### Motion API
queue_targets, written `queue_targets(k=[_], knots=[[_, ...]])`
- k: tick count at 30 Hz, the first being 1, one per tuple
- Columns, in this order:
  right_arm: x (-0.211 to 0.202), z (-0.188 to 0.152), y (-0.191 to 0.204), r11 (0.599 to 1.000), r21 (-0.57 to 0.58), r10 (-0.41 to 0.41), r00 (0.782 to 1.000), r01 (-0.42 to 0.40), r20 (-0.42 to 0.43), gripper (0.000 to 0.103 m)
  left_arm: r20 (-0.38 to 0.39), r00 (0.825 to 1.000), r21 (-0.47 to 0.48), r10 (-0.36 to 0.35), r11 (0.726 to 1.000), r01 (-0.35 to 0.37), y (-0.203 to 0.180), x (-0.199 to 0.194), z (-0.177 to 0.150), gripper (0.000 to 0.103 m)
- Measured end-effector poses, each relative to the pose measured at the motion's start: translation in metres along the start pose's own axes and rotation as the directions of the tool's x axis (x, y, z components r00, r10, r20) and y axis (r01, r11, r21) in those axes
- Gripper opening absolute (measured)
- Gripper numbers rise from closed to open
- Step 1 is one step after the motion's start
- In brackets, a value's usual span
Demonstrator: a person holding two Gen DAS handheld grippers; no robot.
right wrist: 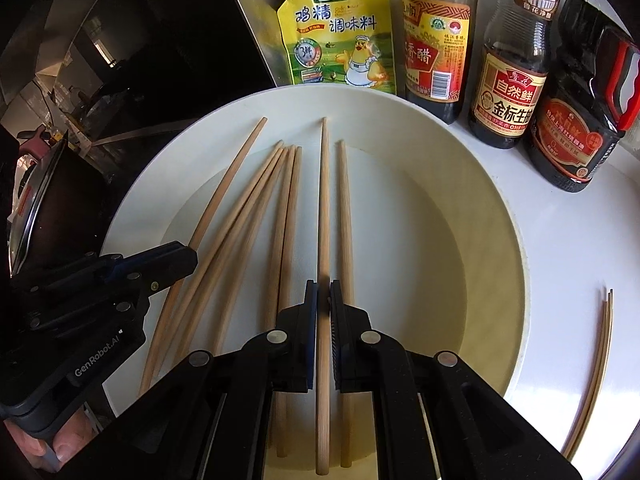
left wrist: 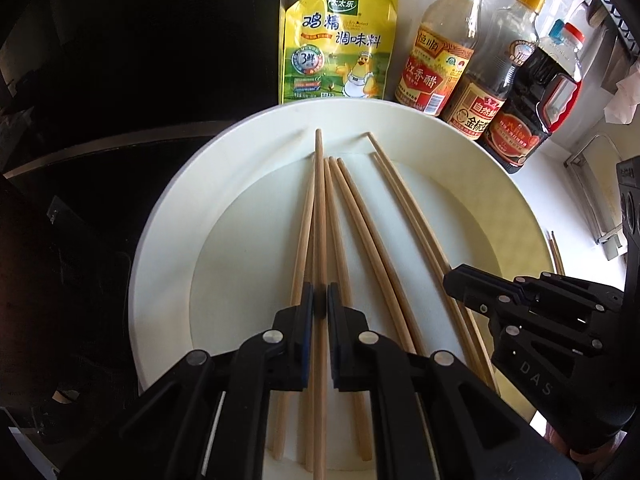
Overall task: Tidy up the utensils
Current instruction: 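Carry both held chopsticks into the white basin and open both tools, then withdraw both open tools from the basin to the remaining chopsticks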
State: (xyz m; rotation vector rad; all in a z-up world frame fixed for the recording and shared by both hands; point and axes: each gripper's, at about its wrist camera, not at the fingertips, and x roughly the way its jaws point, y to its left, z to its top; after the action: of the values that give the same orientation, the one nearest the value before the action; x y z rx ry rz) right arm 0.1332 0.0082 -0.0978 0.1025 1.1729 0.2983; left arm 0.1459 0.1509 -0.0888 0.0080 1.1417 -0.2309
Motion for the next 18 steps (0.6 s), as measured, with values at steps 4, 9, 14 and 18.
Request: queue_targets(k=[4,9,14,18], knots=[[0.003,-0.001,-0.001,1.0,0.006,-0.002,1.0,0.002,-0.013,0.007,-0.006,1.0,-0.005,0.001,1.0,-0.001,0.001,0.003,-0.004,0.013],[-0.004,0.001,0.0,1.0,-0.002,-0.01,1.0,0.01,0.014,0.013,0.001,1.0,-0.016,0.003,1.0,-0.003,0.004,0.0,-0.003,0.016],[-0.011,0.0,-0.001,1.0,0.003,-0.009,1.0,0.009,0.025,0.013,0.012,1.0,-0.023,0.011,1.0,-0.011,0.007,-0.007,0.0,0.017],[-0.019,-0.003,0.0,1.0,0.0,-0.003,0.999,0.003,0.037,0.013,0.024,1.0,-0.019,0.015,1.0,-0.014,0.005,-0.014,-0.001,0.019]])
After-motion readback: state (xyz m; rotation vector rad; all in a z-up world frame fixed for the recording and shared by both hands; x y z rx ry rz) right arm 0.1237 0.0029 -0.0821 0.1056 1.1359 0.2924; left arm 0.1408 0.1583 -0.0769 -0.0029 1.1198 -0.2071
